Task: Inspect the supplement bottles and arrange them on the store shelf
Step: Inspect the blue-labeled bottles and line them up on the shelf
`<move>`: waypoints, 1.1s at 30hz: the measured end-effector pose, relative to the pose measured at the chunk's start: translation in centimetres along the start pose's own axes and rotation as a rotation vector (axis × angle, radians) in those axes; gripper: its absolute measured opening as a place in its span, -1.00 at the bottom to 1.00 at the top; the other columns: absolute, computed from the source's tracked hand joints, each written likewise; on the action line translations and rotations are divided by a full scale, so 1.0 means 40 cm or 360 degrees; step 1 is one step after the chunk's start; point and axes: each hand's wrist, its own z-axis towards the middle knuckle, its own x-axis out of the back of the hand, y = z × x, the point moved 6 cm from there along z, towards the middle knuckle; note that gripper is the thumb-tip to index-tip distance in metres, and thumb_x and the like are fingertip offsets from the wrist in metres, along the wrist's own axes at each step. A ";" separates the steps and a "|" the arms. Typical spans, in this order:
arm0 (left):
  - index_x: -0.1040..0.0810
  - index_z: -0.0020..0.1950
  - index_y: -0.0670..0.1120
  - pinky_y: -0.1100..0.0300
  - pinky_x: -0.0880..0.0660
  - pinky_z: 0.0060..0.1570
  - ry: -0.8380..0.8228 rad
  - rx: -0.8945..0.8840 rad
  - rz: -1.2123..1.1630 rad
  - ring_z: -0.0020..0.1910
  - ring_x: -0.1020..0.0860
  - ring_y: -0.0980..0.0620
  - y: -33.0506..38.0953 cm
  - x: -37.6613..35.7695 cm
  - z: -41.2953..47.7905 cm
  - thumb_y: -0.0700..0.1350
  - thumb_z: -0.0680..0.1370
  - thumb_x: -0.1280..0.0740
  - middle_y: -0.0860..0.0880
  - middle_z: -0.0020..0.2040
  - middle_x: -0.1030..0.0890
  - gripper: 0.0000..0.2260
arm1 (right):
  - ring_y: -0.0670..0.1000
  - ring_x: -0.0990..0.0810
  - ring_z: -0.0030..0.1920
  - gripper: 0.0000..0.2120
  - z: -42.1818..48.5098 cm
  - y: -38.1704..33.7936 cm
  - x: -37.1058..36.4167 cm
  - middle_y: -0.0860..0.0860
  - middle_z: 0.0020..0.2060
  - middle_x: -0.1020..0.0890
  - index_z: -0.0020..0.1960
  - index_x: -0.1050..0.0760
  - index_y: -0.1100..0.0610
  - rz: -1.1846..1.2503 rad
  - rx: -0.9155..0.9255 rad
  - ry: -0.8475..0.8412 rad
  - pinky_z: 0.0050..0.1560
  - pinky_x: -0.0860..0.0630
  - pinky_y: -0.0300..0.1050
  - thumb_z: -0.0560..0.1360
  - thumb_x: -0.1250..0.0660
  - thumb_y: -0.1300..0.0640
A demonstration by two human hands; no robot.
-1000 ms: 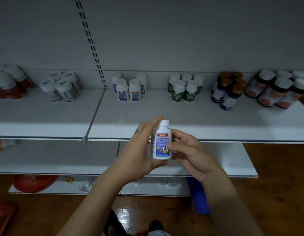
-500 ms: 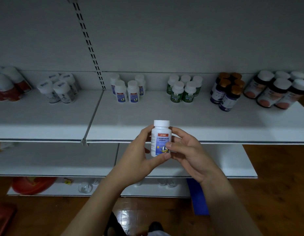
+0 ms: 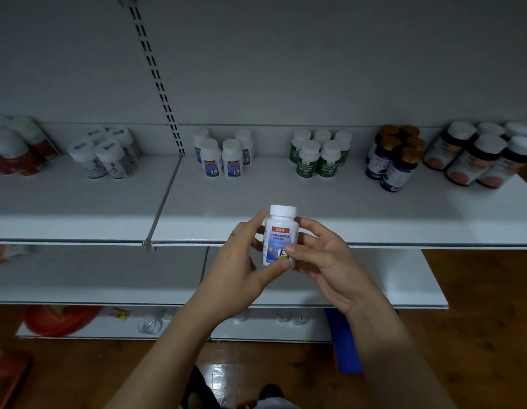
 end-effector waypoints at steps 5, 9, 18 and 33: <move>-0.23 0.49 0.24 0.24 -0.53 -0.20 0.0019 -0.0049 -0.0027 0.03 -0.50 0.18 0.009 0.006 -0.008 0.00 0.44 -0.49 0.19 0.16 -0.47 -0.30 | 0.17 -0.67 0.01 -0.55 -0.008 -0.006 -0.002 0.18 0.04 -0.69 0.29 -0.47 0.15 -0.0037 -0.0005 -0.0008 0.22 -0.49 0.19 0.43 -0.39 0.34; -0.25 0.46 0.27 0.28 -0.52 -0.23 0.0034 -0.0036 -0.0062 0.01 -0.50 0.21 0.016 0.014 -0.015 -0.04 0.45 -0.50 0.17 0.16 -0.49 -0.32 | 0.15 -0.67 0.01 -0.55 -0.013 -0.002 -0.004 0.19 0.06 -0.68 0.31 -0.46 0.15 -0.0028 0.0001 -0.0018 0.21 -0.50 0.17 0.44 -0.38 0.35; -0.24 0.50 0.21 0.22 -0.54 -0.20 0.0022 -0.0018 -0.0100 0.05 -0.51 0.18 0.011 0.014 -0.030 -0.06 0.47 -0.49 0.17 0.18 -0.50 -0.31 | 0.11 -0.69 -0.01 -0.60 -0.019 0.004 -0.008 0.16 0.05 -0.69 0.28 -0.48 0.15 -0.0008 0.0022 -0.0094 0.01 -0.62 -0.05 0.48 -0.35 0.39; -0.23 0.45 0.23 0.29 -0.52 -0.05 0.0012 0.0140 -0.0293 0.05 -0.55 0.19 -0.011 0.025 -0.033 -0.14 0.45 -0.50 0.13 0.15 -0.51 -0.30 | 0.18 -0.60 0.21 -0.73 -0.018 0.002 0.003 0.17 0.16 -0.63 0.25 -0.52 0.20 -0.0111 0.0066 0.0055 0.13 -0.59 0.15 0.56 -0.27 0.25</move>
